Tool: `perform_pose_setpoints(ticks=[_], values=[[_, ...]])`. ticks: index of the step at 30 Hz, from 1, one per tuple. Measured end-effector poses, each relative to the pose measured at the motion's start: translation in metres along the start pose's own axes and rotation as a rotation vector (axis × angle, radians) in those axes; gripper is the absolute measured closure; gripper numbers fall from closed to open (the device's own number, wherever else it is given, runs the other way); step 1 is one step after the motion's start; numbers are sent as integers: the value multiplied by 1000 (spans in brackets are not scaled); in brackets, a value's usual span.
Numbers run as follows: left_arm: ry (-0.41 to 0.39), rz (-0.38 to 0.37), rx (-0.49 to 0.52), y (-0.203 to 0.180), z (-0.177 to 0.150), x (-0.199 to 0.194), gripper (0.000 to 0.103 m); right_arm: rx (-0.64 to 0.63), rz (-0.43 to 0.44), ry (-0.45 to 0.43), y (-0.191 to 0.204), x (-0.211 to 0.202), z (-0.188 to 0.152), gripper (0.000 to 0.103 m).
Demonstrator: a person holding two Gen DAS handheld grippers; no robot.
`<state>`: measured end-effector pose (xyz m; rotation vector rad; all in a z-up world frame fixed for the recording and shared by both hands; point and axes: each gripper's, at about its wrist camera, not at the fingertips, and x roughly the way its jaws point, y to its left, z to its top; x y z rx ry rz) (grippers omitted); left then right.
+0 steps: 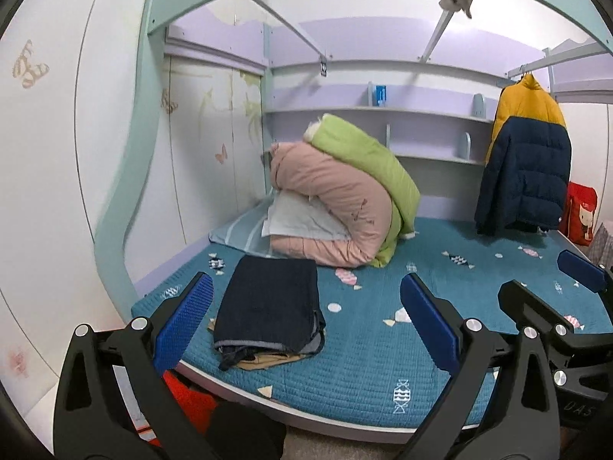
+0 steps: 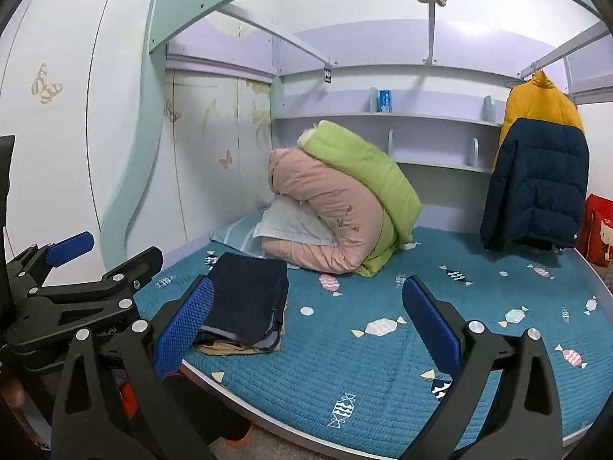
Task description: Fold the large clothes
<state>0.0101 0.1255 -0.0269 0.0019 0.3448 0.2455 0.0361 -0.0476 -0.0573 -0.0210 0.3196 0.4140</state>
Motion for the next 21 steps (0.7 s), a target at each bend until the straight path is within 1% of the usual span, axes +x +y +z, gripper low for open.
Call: perform_pose_setpoints(ticks=[7, 15, 21], values=[[-40, -15, -6, -2, 4, -12, 5, -1, -33, -36, -2, -14, 5, 8], [-57, -28, -3, -4, 9, -16, 5, 8, -40, -42, -6, -17, 5, 8], [-74, -21, 10, -8, 12, -16, 5, 19, -42, -45, -9, -18, 7, 8]])
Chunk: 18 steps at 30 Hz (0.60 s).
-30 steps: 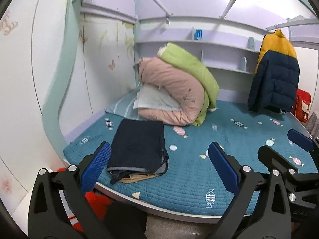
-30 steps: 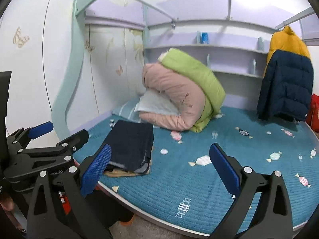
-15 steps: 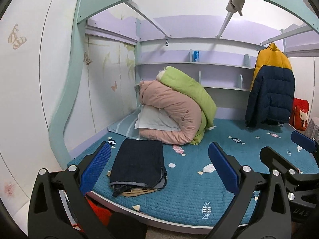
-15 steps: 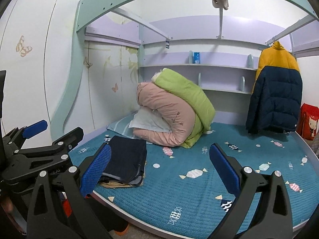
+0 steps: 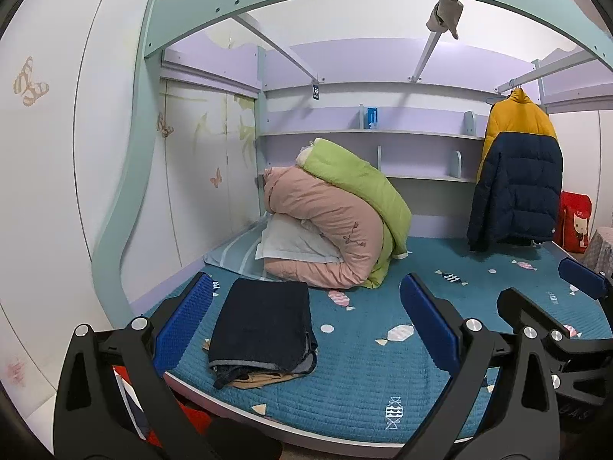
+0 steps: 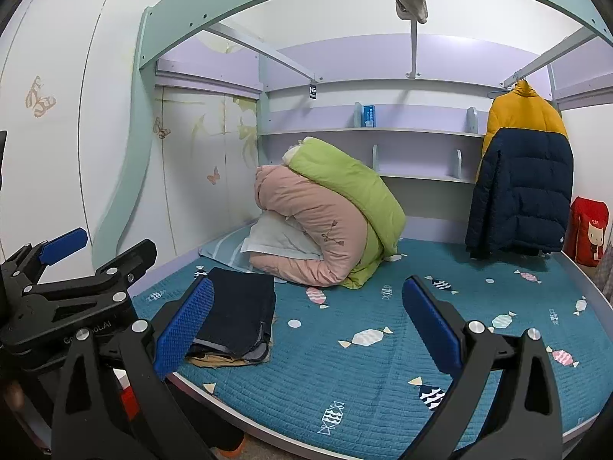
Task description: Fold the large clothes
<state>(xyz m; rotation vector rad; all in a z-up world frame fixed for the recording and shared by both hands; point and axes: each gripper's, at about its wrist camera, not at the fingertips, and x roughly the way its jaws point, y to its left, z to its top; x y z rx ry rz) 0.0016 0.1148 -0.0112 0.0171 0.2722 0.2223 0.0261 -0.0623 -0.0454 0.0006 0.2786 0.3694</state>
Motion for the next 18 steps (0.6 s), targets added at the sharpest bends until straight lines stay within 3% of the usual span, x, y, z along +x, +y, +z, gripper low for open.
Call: perform_pose_setpoints(ticks=[18], values=[[-11, 2, 4, -4, 1, -1, 5, 10, -2, 0, -3, -2, 2, 8]])
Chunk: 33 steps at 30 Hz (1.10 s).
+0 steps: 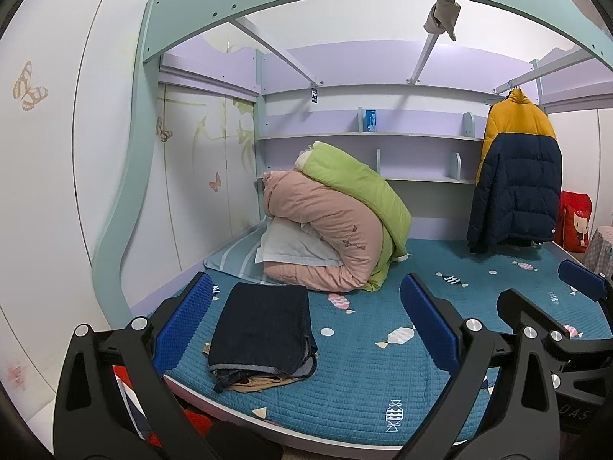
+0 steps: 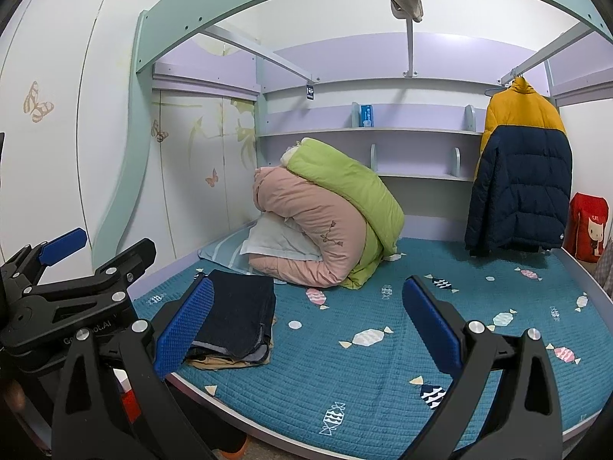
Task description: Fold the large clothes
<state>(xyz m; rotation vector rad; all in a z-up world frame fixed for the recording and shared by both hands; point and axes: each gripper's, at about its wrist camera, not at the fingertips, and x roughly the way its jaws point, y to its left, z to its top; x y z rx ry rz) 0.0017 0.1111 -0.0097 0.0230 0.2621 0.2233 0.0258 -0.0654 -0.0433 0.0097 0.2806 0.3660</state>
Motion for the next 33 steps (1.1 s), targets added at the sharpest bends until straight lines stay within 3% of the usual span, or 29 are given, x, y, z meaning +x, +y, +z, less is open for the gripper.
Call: perform_pose_setpoints(ticks=[33], values=[[4, -3, 0, 1, 1, 3, 5, 13, -6, 11, 2, 2, 2, 8]])
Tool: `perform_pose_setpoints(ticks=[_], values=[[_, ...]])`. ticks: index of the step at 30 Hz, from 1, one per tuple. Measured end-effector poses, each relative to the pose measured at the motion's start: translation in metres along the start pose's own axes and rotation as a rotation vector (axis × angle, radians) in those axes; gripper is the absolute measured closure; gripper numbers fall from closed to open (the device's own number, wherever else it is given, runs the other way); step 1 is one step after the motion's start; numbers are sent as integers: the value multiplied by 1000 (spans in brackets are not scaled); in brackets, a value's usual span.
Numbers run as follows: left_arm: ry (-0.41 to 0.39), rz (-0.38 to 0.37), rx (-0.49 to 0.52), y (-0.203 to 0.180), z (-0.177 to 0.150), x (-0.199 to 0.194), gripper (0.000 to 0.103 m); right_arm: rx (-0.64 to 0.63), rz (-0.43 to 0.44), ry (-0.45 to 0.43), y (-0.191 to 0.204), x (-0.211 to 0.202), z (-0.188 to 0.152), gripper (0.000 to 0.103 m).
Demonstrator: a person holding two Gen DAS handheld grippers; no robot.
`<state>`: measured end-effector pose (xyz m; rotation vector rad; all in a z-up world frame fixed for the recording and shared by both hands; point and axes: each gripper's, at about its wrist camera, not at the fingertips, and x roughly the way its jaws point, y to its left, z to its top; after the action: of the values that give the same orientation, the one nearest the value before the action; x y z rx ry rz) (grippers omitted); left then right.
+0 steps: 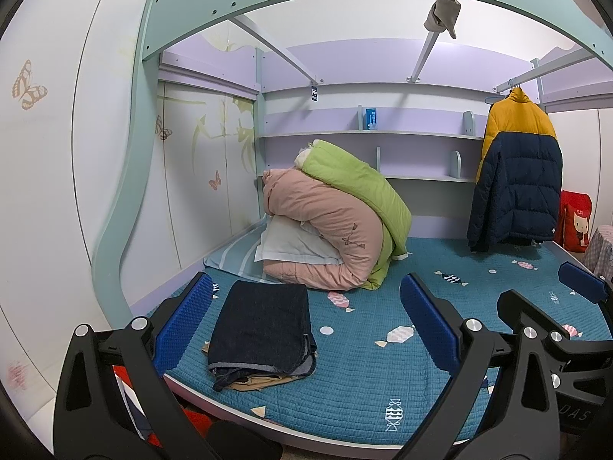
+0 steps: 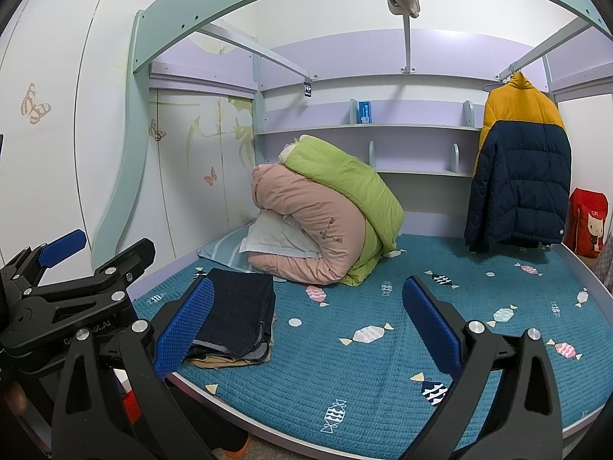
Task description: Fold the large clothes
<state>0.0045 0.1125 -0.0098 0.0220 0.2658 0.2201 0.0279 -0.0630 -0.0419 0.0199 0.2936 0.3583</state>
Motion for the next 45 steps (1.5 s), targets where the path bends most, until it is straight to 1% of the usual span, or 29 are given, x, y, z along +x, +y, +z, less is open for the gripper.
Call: perform_pose_setpoints(ticks=[32, 45], values=[[4, 3, 2, 1, -4, -1, 5, 11, -9, 7, 7, 3, -3, 8], [6, 10, 2, 3, -11, -2, 5, 19, -1, 13, 8, 7, -5, 8]])
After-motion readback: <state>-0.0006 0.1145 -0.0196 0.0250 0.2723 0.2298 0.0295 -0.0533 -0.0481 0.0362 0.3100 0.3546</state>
